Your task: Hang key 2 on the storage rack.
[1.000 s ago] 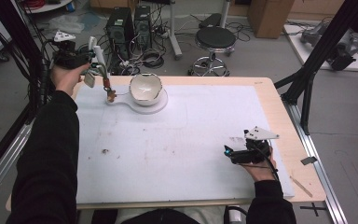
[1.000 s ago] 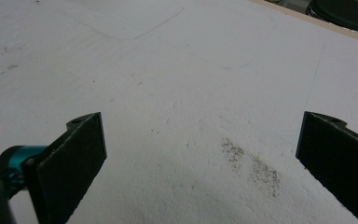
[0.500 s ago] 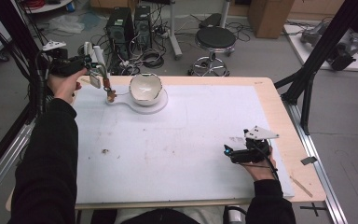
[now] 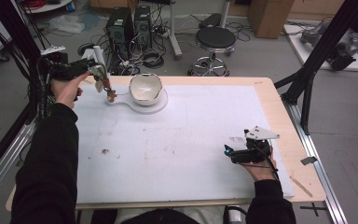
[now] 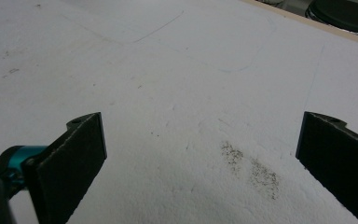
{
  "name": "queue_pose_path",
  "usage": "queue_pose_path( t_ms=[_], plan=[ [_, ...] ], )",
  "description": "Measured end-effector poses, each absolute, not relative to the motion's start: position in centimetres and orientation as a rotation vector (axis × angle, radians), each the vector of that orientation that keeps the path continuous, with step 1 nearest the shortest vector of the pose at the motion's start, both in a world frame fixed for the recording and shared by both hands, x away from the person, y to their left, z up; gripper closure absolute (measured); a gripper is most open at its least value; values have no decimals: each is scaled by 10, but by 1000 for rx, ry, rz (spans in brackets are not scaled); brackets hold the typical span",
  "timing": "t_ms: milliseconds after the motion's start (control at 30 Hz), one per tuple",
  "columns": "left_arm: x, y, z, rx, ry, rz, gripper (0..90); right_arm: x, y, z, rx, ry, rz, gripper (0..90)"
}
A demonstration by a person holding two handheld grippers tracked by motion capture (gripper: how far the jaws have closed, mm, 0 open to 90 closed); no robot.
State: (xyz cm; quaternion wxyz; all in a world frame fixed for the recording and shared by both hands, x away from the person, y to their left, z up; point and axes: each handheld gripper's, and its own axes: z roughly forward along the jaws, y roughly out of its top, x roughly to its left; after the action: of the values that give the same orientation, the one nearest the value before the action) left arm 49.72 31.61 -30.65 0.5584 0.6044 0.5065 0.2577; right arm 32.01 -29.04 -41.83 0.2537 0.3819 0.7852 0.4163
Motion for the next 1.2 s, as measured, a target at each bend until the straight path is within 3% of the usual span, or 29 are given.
queue_pose_path(
  t_ms=[67, 100, 133, 167, 267, 400, 900, 1200],
  plan=[
    [496, 318, -305, 1428, 1200, 607, 401, 320, -291, -418, 1032, 2133, 1129, 7],
    [495, 318, -304, 1442, 1204, 620, 401, 320, -291, -418, 1032, 2133, 1129, 7],
    [495, 318, -304, 1458, 1217, 633, 200, 320, -291, -417, 1037, 2131, 1131, 7],
    [495, 318, -305, 1508, 1247, 635, 132, 320, -291, -417, 1038, 2131, 1131, 7],
    [493, 320, -306, 1556, 1259, 609, 67, 320, -290, -417, 1032, 2133, 1129, 7],
    [488, 320, -308, 1594, 1262, 571, 17, 320, -289, -418, 1045, 2143, 1120, 7],
    [470, 323, -310, 1578, 1227, 581, 17, 319, -290, -418, 1037, 2138, 1118, 7],
    [456, 310, -310, 1673, 1172, 595, 17, 319, -290, -416, 1041, 2135, 1141, 7]
  ],
)
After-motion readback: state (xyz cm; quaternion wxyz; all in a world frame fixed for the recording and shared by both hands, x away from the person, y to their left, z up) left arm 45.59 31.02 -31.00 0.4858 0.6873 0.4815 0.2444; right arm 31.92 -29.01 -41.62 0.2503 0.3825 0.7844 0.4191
